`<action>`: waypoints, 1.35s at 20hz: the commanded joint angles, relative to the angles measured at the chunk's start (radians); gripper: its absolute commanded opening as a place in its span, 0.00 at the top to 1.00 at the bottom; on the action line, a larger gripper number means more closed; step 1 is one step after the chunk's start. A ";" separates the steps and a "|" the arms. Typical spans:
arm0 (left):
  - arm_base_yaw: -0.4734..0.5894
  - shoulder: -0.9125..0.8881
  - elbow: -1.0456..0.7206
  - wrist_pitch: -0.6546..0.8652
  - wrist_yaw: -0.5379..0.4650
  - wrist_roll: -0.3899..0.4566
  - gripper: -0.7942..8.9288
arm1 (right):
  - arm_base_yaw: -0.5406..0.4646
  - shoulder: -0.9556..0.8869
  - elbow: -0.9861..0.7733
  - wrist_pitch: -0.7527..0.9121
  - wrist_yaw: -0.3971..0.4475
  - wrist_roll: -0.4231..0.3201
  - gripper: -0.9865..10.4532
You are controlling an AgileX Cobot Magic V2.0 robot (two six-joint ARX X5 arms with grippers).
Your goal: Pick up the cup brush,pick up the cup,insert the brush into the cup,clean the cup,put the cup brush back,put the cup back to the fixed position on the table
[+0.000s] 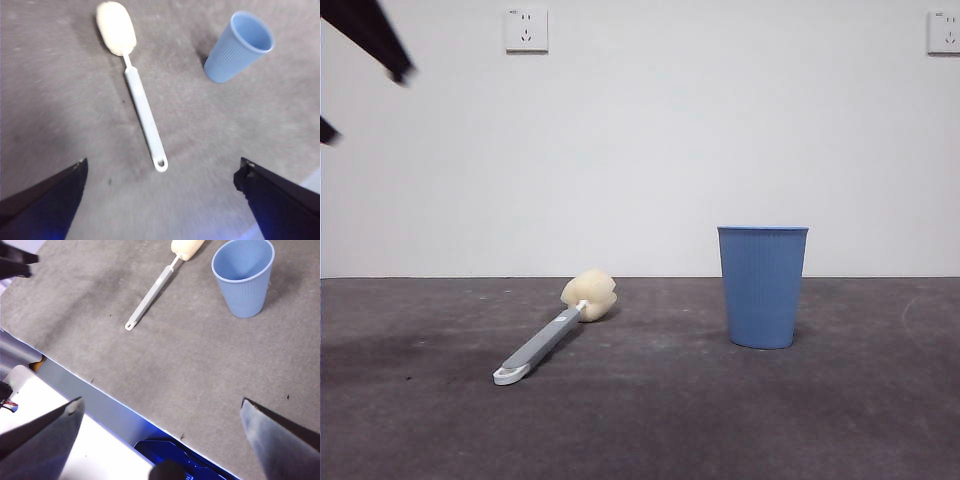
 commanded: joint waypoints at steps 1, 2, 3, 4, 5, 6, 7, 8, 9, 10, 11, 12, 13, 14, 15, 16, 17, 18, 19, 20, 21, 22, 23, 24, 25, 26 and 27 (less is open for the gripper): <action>-0.130 0.109 0.005 0.104 -0.133 -0.056 0.40 | 0.002 0.005 0.002 0.005 -0.002 0.011 0.39; -0.174 0.163 0.011 0.137 -0.196 -0.072 0.40 | 0.002 0.007 0.002 0.005 -0.002 0.012 0.39; -0.209 0.220 0.025 0.155 -0.257 -0.085 0.40 | 0.002 0.007 0.002 0.005 -0.002 0.014 0.39; -0.239 0.278 0.043 0.167 -0.307 -0.101 0.40 | 0.002 0.007 0.002 0.005 -0.002 0.014 0.39; -0.260 0.330 0.064 0.174 -0.342 -0.109 0.40 | 0.002 0.007 0.002 0.004 -0.002 0.015 0.39; -0.279 0.393 0.096 0.173 -0.372 -0.115 0.40 | 0.002 0.007 0.002 0.004 -0.002 0.015 0.39; -0.290 0.441 0.122 0.172 -0.391 -0.120 0.40 | 0.002 0.007 0.002 0.004 -0.002 0.015 0.39; -0.298 0.499 0.157 0.167 -0.407 -0.127 0.40 | 0.002 0.007 0.002 0.004 -0.002 0.015 0.39; -0.305 0.548 0.186 0.166 -0.416 -0.127 0.40 | 0.002 0.007 0.002 0.004 -0.001 0.015 0.39; -0.312 0.592 0.208 0.167 -0.425 -0.130 0.40 | 0.002 0.007 0.002 0.004 -0.001 0.015 0.39; -0.317 0.629 0.226 0.167 -0.425 -0.135 0.40 | 0.002 0.007 0.002 0.004 -0.001 0.015 0.39; -0.321 0.671 0.240 0.171 -0.425 -0.150 0.40 | 0.002 0.007 0.002 0.004 -0.001 0.015 0.39; -0.322 0.700 0.245 0.176 -0.430 -0.164 0.40 | 0.002 0.007 0.002 0.004 -0.001 0.015 0.39; -0.324 0.726 0.245 0.183 -0.430 -0.176 0.40 | 0.002 0.007 0.002 0.005 -0.001 0.015 0.39; -0.326 0.748 0.245 0.182 -0.432 -0.182 0.40 | 0.002 0.007 0.002 0.005 -0.001 0.014 0.39; -0.330 0.767 0.245 0.182 -0.444 -0.183 0.40 | 0.002 0.007 0.002 0.005 -0.001 0.014 0.39; -0.331 0.782 0.245 0.181 -0.450 -0.183 0.40 | 0.002 0.007 0.002 0.005 -0.001 0.014 0.39; -0.332 0.794 0.245 0.181 -0.450 -0.183 0.40 | 0.002 0.007 0.002 0.005 -0.001 0.014 0.39; -0.338 0.803 0.245 0.182 -0.455 -0.189 0.40 | 0.002 0.007 0.002 0.005 -0.001 0.014 0.39; -0.341 0.808 0.245 0.182 -0.468 -0.204 0.40 | 0.002 0.007 0.002 0.005 -0.001 0.014 0.39; -0.344 0.814 0.245 0.180 -0.479 -0.205 0.40 | 0.002 0.007 0.002 0.005 -0.001 0.015 0.39; -0.344 0.821 0.245 0.180 -0.479 -0.205 0.40 | 0.002 0.007 0.002 0.005 -0.002 0.015 0.39; -0.351 0.832 0.245 0.172 -0.479 -0.207 0.40 | 0.002 0.007 0.002 0.005 -0.002 0.015 0.39; -0.354 0.837 0.245 0.163 -0.480 -0.209 0.40 | 0.002 0.007 0.002 0.004 -0.002 0.015 0.39; -0.358 0.838 0.245 0.156 -0.497 -0.209 0.40 | 0.002 0.007 0.002 0.004 -0.002 0.015 0.39; -0.367 0.838 0.245 0.155 -0.513 -0.208 0.40 | 0.002 0.007 0.002 0.004 -0.002 0.015 0.39; -0.373 0.838 0.245 0.154 -0.528 -0.209 0.42 | 0.002 0.007 0.002 0.005 -0.001 0.015 0.39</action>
